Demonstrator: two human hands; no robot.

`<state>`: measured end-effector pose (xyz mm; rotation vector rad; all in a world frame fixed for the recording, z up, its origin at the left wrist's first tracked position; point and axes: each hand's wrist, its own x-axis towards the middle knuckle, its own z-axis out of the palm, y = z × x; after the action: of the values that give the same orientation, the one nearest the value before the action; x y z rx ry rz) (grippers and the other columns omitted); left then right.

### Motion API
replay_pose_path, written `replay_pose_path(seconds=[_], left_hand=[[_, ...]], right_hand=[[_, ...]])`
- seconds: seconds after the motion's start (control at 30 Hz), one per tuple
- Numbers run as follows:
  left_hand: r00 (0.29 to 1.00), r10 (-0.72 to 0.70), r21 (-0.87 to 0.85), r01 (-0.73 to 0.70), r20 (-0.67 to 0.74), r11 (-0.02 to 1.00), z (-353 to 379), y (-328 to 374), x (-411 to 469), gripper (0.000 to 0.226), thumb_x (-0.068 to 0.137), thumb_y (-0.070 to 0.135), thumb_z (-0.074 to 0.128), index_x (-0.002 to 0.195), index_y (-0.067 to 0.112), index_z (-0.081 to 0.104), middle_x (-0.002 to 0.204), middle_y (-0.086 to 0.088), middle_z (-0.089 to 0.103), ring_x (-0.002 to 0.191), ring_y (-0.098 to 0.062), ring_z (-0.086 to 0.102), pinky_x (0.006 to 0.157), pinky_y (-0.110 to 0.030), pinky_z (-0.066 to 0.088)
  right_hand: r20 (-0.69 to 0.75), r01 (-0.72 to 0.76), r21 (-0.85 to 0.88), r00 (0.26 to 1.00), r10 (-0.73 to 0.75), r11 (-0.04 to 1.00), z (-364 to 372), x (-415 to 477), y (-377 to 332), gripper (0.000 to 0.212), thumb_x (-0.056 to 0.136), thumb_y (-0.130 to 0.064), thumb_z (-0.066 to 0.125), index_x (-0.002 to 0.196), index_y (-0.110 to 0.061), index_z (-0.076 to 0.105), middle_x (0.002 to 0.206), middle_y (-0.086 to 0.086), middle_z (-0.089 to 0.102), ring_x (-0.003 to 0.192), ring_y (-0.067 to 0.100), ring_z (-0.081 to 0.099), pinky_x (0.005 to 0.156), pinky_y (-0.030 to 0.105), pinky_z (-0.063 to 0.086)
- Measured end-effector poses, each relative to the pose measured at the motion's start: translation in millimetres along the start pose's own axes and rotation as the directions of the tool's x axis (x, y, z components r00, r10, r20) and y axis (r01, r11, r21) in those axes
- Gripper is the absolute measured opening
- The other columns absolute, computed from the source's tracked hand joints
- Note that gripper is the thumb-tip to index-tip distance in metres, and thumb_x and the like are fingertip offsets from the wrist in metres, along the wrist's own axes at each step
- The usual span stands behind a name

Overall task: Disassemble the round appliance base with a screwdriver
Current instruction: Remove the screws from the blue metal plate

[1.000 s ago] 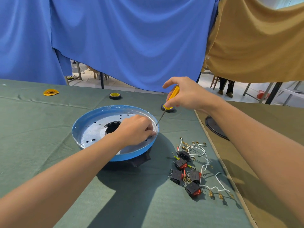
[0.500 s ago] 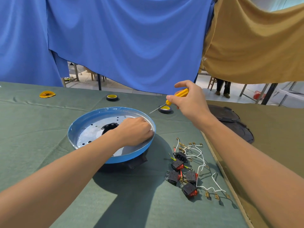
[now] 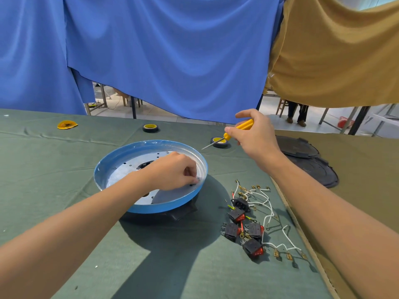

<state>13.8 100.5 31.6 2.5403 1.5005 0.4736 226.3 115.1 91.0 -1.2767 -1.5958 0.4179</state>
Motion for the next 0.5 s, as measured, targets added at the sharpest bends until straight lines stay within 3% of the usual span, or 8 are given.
replay_pose_path(seconds=[0.13,0.3,0.4,0.5], left_hand=[[1.0,0.017,0.014,-0.018,0.022,1.0,-0.5,2.2,0.8,0.02,0.092,0.028,0.063,0.11,0.027,0.072,0.097,0.012,0.069,0.085,-0.009,0.06,0.08,-0.032,0.054],[1.0,0.024,0.061,-0.023,-0.014,0.998,-0.1,4.1,0.8,0.017,0.092,0.024,0.063,0.1,0.03,0.078,0.096,0.012,0.072,0.084,-0.012,0.061,0.078,-0.04,0.056],[0.999,0.034,0.113,-0.029,-0.039,0.993,2.4,3.9,2.2,0.016,0.092,0.032,0.062,0.097,0.03,0.077,0.096,0.012,0.071,0.085,-0.012,0.06,0.076,-0.041,0.056],[0.996,0.047,0.159,-0.035,-0.072,0.987,7.9,3.6,2.7,0.022,0.093,0.04,0.057,0.097,0.027,0.075,0.1,0.011,0.067,0.087,-0.012,0.059,0.076,-0.041,0.055]], right_hand=[[0.007,-0.008,0.008,1.0,0.008,1.0,2.0,-1.5,1.6,0.038,0.079,-0.034,0.076,0.109,-0.028,0.053,0.094,-0.001,0.06,0.088,0.021,0.062,0.079,0.046,0.056],[-0.057,-0.076,0.15,0.995,0.085,0.986,3.1,-4.0,4.0,0.04,0.076,-0.033,0.078,0.107,-0.026,0.054,0.103,0.009,0.062,0.092,0.027,0.063,0.079,0.046,0.055],[-0.122,-0.162,0.351,0.969,0.216,0.922,8.1,-6.4,6.1,0.034,0.079,-0.03,0.076,0.103,-0.02,0.054,0.096,0.007,0.061,0.083,0.023,0.062,0.066,0.035,0.052],[-0.193,-0.237,0.404,0.922,0.335,0.884,13.9,-12.0,11.7,0.011,0.089,-0.019,0.059,0.095,-0.019,0.05,0.086,0.004,0.055,0.067,0.015,0.051,0.054,0.028,0.041]])
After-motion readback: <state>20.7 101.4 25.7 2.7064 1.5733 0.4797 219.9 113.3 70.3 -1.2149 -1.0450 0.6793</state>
